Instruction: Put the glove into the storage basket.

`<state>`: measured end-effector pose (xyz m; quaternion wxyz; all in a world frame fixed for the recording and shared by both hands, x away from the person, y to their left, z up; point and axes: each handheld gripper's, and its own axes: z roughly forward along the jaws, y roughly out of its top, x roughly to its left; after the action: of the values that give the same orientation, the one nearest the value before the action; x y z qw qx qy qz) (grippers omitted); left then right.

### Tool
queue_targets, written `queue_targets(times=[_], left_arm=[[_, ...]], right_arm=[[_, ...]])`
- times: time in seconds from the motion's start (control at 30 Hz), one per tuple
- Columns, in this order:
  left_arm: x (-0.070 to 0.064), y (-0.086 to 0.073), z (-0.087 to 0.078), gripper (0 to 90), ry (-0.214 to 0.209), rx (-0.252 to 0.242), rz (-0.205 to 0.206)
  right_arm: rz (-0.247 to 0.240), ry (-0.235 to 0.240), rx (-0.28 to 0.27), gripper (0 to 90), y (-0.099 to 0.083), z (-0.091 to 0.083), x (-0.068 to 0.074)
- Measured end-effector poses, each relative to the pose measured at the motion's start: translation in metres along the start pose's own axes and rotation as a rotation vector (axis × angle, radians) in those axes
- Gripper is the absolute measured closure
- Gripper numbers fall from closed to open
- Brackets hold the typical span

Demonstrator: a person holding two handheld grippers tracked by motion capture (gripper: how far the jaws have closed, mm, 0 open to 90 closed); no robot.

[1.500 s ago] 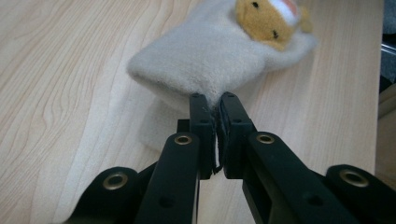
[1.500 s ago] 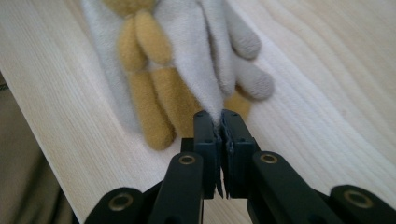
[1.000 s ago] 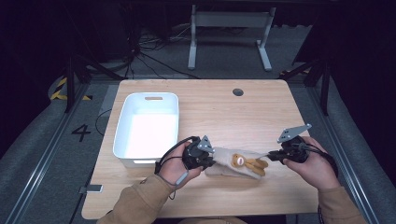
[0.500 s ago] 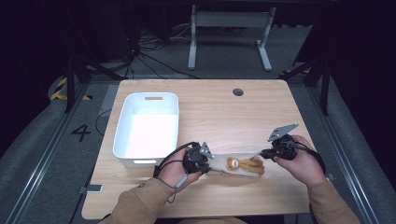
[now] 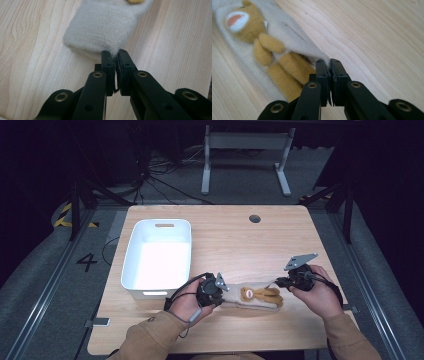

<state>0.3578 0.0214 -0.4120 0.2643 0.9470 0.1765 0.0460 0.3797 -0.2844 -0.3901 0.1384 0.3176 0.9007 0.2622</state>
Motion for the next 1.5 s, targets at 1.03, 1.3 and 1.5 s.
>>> queue_targets(times=[1.03,1.3,1.5], left_arm=[[0.001,0.005,0.007,68.3,-0.089,-0.005,-0.025],[0.004,0.005,0.010,66.2,-0.082,-0.010,-0.035],[0.004,0.007,0.004,57.9,-0.075,-0.052,-0.039]], right_arm=[[-0.078,0.047,0.084,88.3,-0.007,0.024,-0.001],[-0.071,0.048,0.104,86.9,-0.012,0.035,-0.003],[-0.054,0.046,0.076,85.1,-0.011,0.023,-0.005]])
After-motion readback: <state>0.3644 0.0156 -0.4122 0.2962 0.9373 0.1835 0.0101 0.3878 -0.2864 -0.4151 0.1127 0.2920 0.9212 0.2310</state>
